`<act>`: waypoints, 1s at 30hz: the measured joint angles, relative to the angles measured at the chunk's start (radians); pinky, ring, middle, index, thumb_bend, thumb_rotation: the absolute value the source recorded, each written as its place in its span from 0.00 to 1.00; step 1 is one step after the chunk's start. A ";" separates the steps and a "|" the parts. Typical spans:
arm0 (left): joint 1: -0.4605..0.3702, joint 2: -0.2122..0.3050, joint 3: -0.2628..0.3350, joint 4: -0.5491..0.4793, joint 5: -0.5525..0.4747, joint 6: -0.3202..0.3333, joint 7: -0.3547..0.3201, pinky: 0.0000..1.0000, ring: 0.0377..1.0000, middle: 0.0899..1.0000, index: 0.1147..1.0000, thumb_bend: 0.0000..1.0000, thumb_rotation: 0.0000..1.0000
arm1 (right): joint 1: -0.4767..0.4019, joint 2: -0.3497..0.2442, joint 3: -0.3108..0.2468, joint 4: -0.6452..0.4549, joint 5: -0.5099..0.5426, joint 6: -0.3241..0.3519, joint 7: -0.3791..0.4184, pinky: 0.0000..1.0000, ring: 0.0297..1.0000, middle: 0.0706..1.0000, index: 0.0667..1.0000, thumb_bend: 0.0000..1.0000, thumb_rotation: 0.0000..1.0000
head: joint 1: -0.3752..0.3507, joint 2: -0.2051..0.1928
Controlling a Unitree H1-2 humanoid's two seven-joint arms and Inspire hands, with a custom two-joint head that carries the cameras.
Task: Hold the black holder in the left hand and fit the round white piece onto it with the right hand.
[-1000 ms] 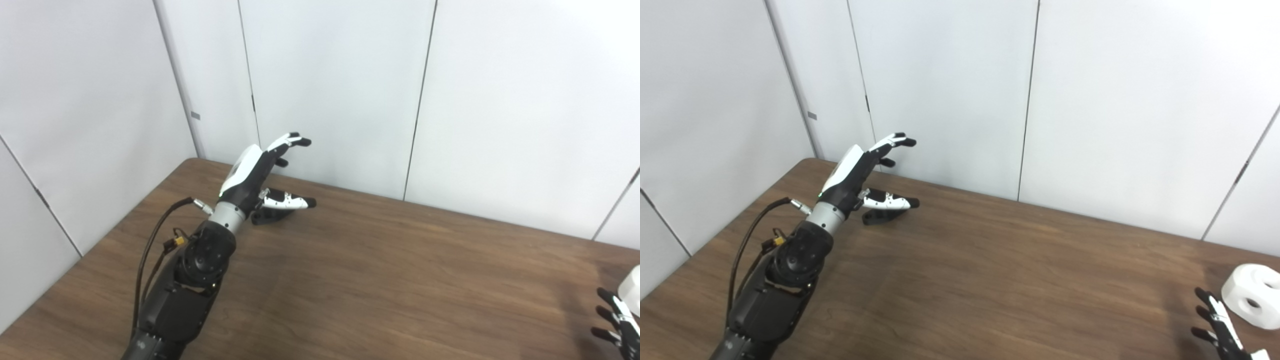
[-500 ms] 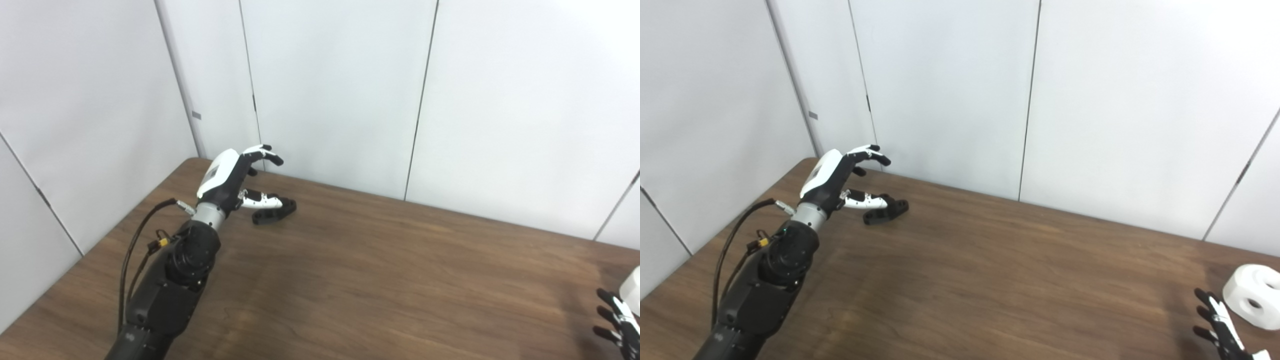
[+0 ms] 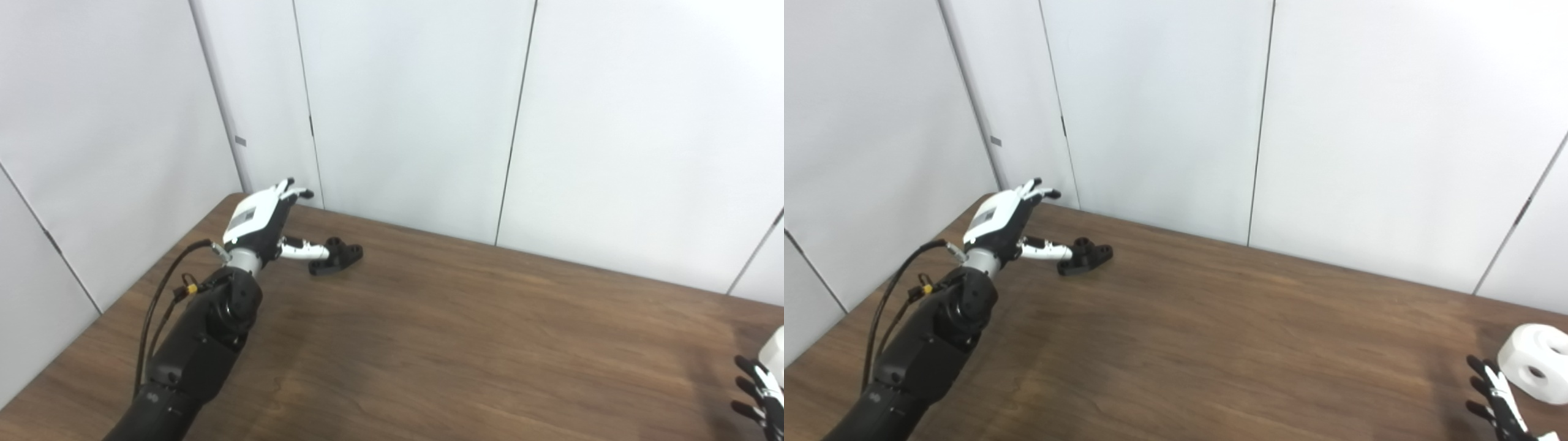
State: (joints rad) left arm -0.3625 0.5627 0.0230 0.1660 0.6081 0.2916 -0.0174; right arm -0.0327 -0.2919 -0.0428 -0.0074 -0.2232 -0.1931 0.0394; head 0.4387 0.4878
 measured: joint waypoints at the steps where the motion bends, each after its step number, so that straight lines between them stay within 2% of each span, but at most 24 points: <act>1: 0.001 0.000 -0.006 0.007 0.001 0.009 0.000 1.00 1.00 1.00 0.85 1.00 0.35 | 0.002 0.000 0.000 -0.005 0.000 0.003 0.001 0.85 0.94 1.00 0.93 0.77 0.25 | 0.000 0.005; 8: 0.001 0.000 -0.032 0.049 0.023 0.013 0.016 1.00 1.00 1.00 0.85 1.00 0.41 | 0.008 -0.001 -0.003 -0.022 -0.001 0.006 0.002 0.83 0.93 1.00 0.93 0.77 0.26 | 0.000 0.008; 14: 0.002 -0.008 -0.044 0.087 0.023 0.013 0.030 1.00 1.00 1.00 0.80 1.00 0.35 | 0.009 -0.003 -0.004 -0.023 -0.004 0.007 0.002 0.83 0.92 1.00 0.93 0.78 0.25 | 0.000 0.017; 21: 0.003 -0.037 -0.078 0.155 0.025 0.021 0.058 1.00 1.00 1.00 0.80 1.00 0.35 | 0.011 -0.003 -0.004 -0.030 -0.002 0.025 0.002 0.82 0.92 1.00 0.93 0.77 0.24 | -0.003 0.021; 30: -0.014 -0.057 -0.100 0.298 0.042 0.008 0.218 1.00 1.00 1.00 0.76 1.00 0.35 | 0.018 -0.003 -0.005 -0.057 0.002 0.040 0.013 0.84 0.93 1.00 0.93 0.77 0.25 | -0.006 0.032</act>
State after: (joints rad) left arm -0.3767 0.5052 -0.0771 0.4644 0.6501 0.2995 0.2008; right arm -0.0148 -0.2948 -0.0475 -0.0644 -0.2212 -0.1533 0.0526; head 0.4326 0.5200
